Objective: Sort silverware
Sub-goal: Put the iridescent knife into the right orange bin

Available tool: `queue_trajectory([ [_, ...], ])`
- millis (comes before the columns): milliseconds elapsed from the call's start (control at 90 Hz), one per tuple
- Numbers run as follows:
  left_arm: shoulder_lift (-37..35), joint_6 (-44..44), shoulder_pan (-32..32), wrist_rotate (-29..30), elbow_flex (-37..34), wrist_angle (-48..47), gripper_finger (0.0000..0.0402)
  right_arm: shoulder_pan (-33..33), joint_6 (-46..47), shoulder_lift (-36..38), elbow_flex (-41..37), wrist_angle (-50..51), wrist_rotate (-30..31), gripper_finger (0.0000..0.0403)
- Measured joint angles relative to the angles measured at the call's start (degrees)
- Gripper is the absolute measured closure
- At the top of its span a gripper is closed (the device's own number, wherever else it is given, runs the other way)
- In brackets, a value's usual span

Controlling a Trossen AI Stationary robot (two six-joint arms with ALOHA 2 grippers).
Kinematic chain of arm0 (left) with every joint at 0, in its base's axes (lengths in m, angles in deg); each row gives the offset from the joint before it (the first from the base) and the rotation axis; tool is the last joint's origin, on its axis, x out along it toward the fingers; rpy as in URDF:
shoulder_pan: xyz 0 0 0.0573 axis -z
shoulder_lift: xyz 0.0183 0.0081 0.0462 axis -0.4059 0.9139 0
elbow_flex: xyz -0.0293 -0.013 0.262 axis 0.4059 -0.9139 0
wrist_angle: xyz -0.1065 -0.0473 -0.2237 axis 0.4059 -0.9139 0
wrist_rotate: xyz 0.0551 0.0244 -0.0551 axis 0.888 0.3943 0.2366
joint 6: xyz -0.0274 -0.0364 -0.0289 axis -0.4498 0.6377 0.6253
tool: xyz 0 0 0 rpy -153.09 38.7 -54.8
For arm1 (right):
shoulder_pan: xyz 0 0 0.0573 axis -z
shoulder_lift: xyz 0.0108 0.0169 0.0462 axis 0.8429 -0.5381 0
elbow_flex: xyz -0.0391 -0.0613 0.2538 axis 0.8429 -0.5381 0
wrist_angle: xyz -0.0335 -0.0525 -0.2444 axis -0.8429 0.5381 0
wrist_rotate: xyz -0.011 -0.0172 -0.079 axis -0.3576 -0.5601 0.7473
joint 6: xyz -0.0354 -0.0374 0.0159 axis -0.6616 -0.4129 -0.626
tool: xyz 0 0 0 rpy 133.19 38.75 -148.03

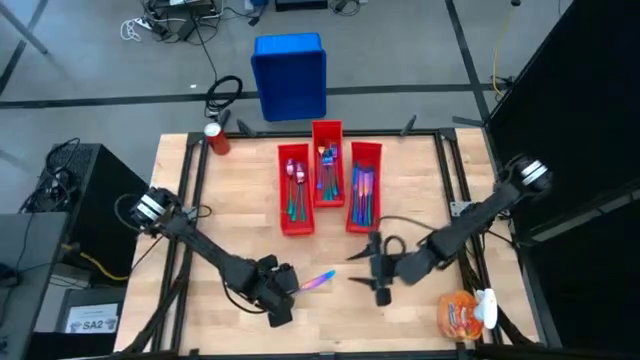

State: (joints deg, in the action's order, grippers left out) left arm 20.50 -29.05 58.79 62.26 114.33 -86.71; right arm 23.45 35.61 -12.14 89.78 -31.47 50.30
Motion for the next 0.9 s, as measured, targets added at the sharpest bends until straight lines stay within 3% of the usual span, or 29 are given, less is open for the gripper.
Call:
queue_trajectory([
  [300,0.0,6.2,5.1,1.1,0.0,-3.5,0.0231,1.7,-1.0,-14.5,11.8,6.5,-5.9,0.0200],
  [500,0.7,9.1,8.4,6.1,-0.1,-4.2,0.0231,3.9,-0.3,-19.8,12.9,6.5,-6.8,0.0226],
  [900,5.9,10.7,8.4,6.1,0.1,-4.5,0.0231,8.6,4.1,-24.5,12.9,8.0,-11.9,0.0277],
])
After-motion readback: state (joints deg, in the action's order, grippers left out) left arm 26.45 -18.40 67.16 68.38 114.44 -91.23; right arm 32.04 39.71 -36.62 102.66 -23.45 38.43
